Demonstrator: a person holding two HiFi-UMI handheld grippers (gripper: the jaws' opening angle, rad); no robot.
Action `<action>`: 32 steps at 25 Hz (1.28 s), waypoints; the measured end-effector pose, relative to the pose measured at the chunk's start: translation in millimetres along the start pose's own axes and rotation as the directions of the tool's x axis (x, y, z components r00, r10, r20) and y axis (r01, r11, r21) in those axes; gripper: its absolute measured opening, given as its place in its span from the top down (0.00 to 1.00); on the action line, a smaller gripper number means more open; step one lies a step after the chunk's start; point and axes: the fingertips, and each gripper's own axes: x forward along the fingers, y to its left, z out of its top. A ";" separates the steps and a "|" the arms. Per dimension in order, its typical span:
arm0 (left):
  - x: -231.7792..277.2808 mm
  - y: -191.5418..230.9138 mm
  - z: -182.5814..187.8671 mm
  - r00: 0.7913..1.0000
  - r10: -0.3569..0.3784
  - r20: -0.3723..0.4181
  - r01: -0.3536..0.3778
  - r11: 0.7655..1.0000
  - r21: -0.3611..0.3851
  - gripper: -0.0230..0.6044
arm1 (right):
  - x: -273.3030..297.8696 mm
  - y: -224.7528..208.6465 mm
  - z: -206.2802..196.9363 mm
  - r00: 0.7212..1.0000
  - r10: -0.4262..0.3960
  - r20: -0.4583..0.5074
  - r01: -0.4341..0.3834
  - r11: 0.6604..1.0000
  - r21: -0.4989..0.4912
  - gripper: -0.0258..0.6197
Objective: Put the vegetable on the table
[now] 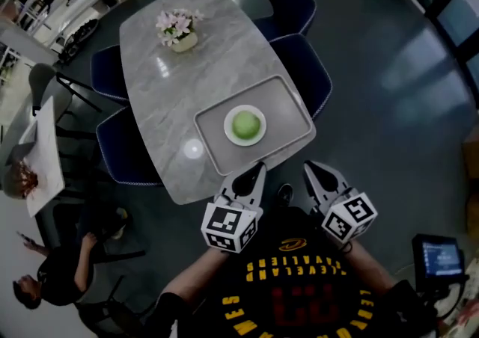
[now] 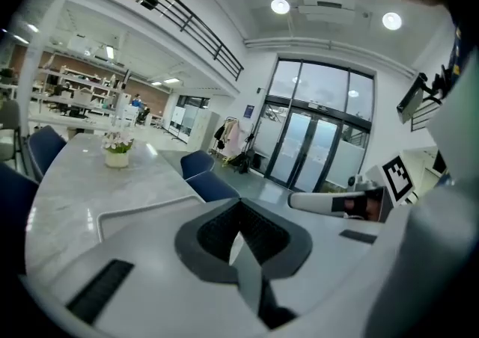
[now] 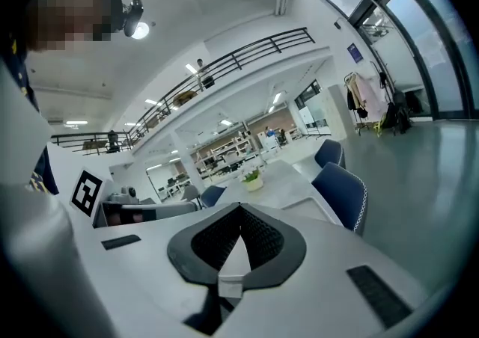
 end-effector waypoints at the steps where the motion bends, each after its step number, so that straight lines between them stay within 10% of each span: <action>1: 3.8 2.1 -1.2 1.000 0.024 -0.002 -0.024 0.999 -0.024 0.96 | 3.3 -7.1 1.1 1.000 0.016 -0.016 -0.016 1.000 0.010 0.95; 11: 12.8 61.3 -20.8 0.966 0.255 -0.042 -0.257 0.937 -0.236 0.96 | 68.9 -47.7 -16.8 0.974 0.134 -0.180 -0.117 0.988 0.103 0.95; 22: 41.5 171.3 -63.0 0.955 0.252 -0.159 -0.294 0.709 -0.641 0.96 | 167.1 -74.1 -36.2 0.934 0.102 -0.342 -0.046 0.985 0.168 0.95; 32: 60.4 202.7 -88.7 0.960 0.157 -0.232 -0.273 0.710 -0.650 0.83 | 206.9 -80.5 -57.3 0.898 0.016 -0.439 0.061 0.985 0.160 0.82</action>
